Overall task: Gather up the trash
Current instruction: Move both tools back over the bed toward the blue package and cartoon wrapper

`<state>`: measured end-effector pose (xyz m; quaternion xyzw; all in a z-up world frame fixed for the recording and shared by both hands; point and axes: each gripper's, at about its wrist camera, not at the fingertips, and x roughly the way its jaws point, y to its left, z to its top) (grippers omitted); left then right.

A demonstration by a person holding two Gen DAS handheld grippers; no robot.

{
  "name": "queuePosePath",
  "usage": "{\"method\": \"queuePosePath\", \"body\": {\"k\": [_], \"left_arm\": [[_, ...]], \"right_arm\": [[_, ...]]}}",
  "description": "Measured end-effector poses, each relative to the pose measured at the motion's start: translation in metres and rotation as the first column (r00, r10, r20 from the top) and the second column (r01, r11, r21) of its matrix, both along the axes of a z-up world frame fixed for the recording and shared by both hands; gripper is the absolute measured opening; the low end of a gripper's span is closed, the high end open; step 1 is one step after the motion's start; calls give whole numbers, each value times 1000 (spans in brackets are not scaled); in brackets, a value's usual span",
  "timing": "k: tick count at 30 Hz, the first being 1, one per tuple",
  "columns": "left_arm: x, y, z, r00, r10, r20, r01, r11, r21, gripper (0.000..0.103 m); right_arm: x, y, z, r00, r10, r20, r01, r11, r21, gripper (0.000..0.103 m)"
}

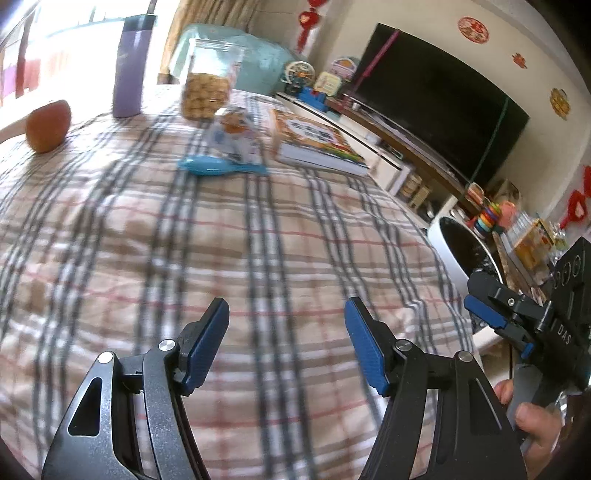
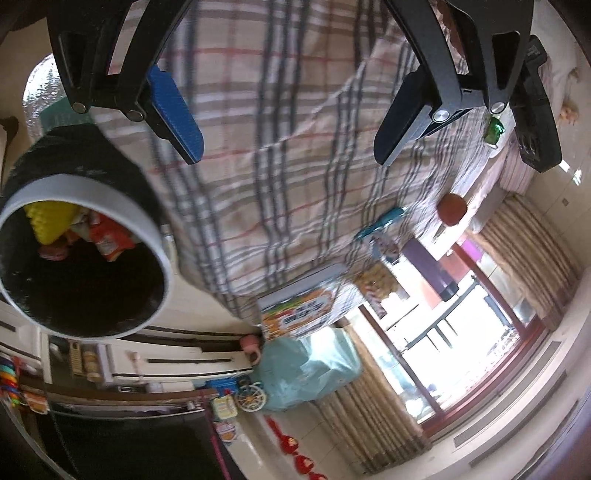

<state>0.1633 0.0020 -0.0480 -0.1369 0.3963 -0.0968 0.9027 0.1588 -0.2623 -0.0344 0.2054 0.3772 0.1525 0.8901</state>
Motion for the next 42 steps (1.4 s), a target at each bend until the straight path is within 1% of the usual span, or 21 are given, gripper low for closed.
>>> {"method": "queuePosePath", "body": {"k": [5,9,15,21,26,29,32,37,42], "left_arm": [[4,23,-4,999,43,-8,-43,999,3,66],[12,36,-6,998,56,-12,-56,998,25,66],[33,46,-11,999,44,-25,-43,997,67,67],[52,51,-16,999,29,-36,-26,995,94,67],[66,55,-18,999,18,-44,-13,994,111,70],[71,58,-18,999,19,-40,-14,994,113,74],[77,61,-16,999,15,-33,-11,992,123,75],[90,67,-16,1000,1,-29,3,991,135,76],[105,72,-17,999,-27,-32,32,986,163,77]], "right_arm": [[10,25,-7,999,45,-6,-45,999,-1,95],[19,43,-12,997,78,-8,-78,997,-9,95],[35,60,-17,994,106,-11,-106,994,-5,95],[48,69,-22,992,127,-19,-127,992,-6,95],[57,76,-25,988,151,-21,-152,988,-15,95],[63,80,-27,987,160,-24,-160,987,-17,95],[70,85,-27,985,170,-22,-171,985,-26,95],[88,98,-21,980,197,-6,-197,980,-36,95],[118,116,-15,973,230,-2,-230,972,-55,95]]}}
